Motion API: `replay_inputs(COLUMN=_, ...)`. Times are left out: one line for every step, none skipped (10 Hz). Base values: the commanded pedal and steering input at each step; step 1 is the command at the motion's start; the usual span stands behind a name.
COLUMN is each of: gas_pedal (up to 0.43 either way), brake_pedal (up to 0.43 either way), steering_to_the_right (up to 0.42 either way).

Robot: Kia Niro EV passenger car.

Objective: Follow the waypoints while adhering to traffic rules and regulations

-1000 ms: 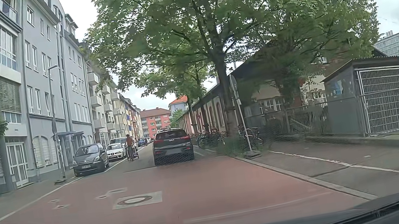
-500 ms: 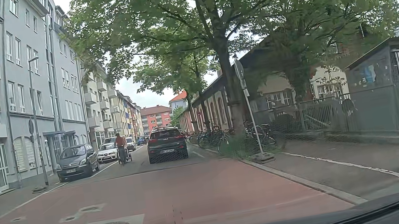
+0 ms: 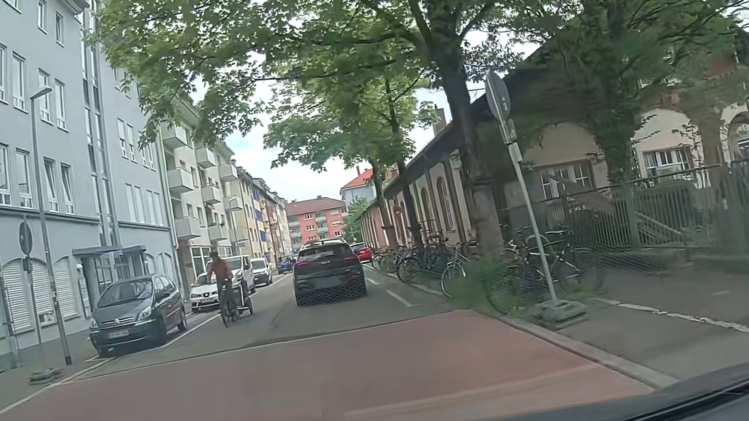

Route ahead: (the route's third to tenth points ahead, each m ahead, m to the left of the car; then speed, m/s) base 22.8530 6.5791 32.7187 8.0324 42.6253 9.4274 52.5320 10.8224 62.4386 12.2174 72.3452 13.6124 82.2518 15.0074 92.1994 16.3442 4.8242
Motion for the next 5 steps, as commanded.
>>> replay_inputs(gas_pedal=0.067, brake_pedal=0.0, steering_to_the_right=-0.087)
replay_inputs(gas_pedal=0.067, brake_pedal=0.0, steering_to_the_right=-0.087)
replay_inputs(gas_pedal=0.067, brake_pedal=0.0, steering_to_the_right=-0.083)
replay_inputs(gas_pedal=0.067, brake_pedal=0.0, steering_to_the_right=-0.078)
replay_inputs(gas_pedal=0.067, brake_pedal=0.0, steering_to_the_right=-0.075)
